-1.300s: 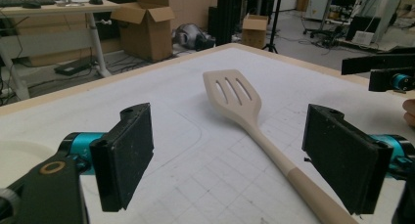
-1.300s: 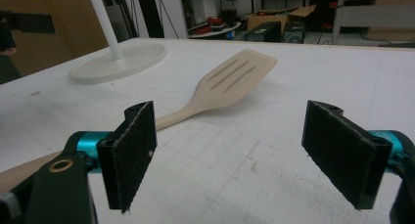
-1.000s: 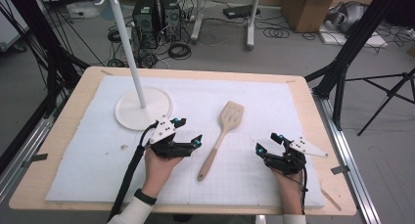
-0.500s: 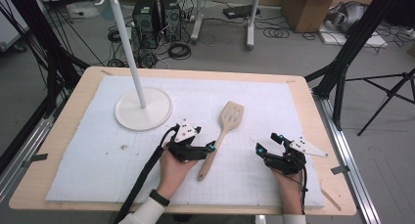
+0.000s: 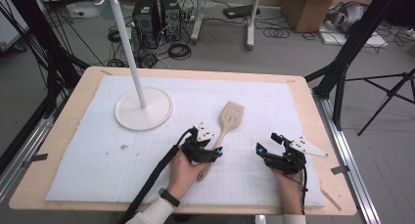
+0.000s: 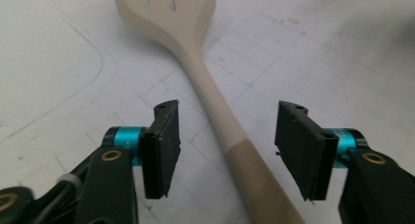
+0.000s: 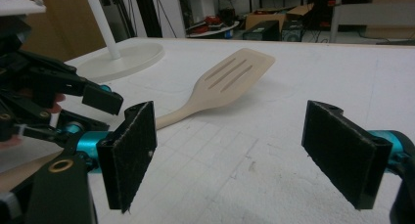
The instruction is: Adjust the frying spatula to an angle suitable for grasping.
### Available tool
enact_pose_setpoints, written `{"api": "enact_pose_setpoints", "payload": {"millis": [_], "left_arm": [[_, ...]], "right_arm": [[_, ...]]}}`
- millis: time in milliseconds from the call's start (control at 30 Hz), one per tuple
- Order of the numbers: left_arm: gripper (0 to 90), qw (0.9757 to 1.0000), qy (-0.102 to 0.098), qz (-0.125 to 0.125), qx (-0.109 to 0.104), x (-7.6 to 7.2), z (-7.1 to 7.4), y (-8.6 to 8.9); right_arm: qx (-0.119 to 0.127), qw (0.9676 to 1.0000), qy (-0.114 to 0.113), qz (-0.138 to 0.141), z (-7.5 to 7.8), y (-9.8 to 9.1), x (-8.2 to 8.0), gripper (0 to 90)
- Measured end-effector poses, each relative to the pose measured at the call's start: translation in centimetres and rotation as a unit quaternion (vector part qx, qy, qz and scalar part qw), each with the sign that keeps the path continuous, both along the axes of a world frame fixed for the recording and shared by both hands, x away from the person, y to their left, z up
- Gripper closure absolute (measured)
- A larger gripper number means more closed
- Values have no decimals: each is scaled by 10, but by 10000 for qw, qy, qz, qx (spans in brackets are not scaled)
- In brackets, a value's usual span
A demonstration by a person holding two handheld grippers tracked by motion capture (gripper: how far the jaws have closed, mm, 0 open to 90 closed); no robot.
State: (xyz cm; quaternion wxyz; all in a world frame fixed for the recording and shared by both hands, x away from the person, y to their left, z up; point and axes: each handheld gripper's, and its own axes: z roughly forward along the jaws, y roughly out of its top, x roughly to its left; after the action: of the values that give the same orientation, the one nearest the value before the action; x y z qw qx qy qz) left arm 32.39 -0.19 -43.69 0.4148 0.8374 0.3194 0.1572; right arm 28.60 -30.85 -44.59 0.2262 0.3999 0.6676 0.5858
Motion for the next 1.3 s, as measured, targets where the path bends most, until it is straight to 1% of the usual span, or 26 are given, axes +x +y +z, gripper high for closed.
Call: {"api": "enact_pose_setpoints", "payload": {"millis": [33, 100, 133, 200, 300, 400, 533, 633, 800, 867, 900, 967, 1033, 1100, 1233, 1300], "left_arm": [[463, 10000, 76, 15, 59, 0, -1, -2], [520, 9997, 163, -15, 203, 2, -4, -4], [530, 9996, 238, -2, 150, 2, -5, -4], [556, 9995, 280, -43, 165, 2, -4, -4], [654, 9991, 366, -140, 143, 1, -3, -5], [664, 9986, 500, -132, 56, 4, -3, -3], [671, 9986, 523, -120, 27, 4, -3, -2], [680, 9985, 523, -130, 47, 4, -2, -1], [722, 9989, 408, -159, 157, 5, 1, 5], [741, 9991, 310, -173, 220, 5, 1, 9], [748, 9991, 288, -210, 216, 5, 0, 11], [750, 9988, 349, -280, 197, 6, 1, 14], [751, 9986, 309, -342, 248, 6, 1, 15], [750, 9986, 296, -352, 253, 6, 1, 15], [747, 9984, 405, -316, 228, 8, 1, 15], [743, 9979, 480, -328, 300, 9, 1, 14]], "right_arm": [[3, 10000, 7, 2, 0, 0, 0, 195], [9, 10000, 7, 0, 0, 0, 0, 195], [10, 10000, 2, -2, 0, 0, 0, 195], [30, 10000, 18, 0, 0, 0, 0, 195], [12, 10000, 4, 2, 0, 0, 0, 195], [18, 10000, 19, -4, 0, 0, 0, 195], [26, 10000, 16, 9, 0, 0, 0, 195], [44, 10000, 31, 13, 0, 0, 0, 195], [58, 10000, 42, 0, 0, 0, 0, 195], [63, 10000, 44, -1, 0, 0, 0, 195], [58, 10000, 43, -2, 0, 0, 0, 195], [57, 10000, 42, -2, 0, 0, 0, 195], [55, 10000, 36, 1, 0, 0, 0, 195], [56, 10000, 37, -3, 0, 0, 0, 195], [44, 10000, 30, -3, 0, 0, 0, 195], [44, 10000, 30, -3, 0, 0, 0, 195]]}}
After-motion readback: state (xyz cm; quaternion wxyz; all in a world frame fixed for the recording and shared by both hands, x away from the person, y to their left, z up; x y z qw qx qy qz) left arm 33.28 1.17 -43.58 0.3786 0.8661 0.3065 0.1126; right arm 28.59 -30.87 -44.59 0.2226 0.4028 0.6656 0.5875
